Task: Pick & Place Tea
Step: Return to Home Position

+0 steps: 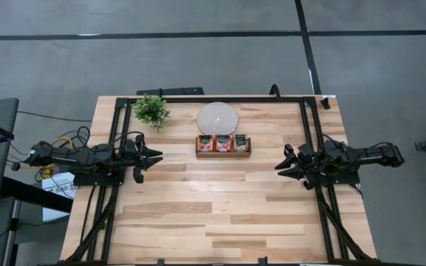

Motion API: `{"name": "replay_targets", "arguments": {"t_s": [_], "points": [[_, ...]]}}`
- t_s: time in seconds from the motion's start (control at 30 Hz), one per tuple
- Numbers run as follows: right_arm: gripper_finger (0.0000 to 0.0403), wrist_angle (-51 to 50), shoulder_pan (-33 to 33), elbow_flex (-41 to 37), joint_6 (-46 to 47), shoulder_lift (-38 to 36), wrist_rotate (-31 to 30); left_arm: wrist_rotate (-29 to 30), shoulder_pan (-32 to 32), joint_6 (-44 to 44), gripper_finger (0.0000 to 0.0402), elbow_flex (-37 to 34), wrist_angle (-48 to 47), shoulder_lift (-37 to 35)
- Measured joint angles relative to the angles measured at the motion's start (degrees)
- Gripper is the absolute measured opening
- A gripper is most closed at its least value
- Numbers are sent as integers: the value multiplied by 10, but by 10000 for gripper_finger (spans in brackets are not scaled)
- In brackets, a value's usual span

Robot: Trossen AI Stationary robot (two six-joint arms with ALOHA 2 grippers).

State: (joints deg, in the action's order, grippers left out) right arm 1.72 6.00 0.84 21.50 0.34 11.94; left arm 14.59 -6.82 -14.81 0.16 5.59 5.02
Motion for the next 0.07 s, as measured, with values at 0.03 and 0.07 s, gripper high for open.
{"name": "replay_targets", "arguments": {"t_s": [0.03, 0.07], "points": [[109, 0, 0, 0, 0, 0, 0, 0, 0, 0, 96, 0, 0, 0], [109, 0, 0, 0, 0, 0, 0, 0, 0, 0, 96, 0, 0, 0]]}}
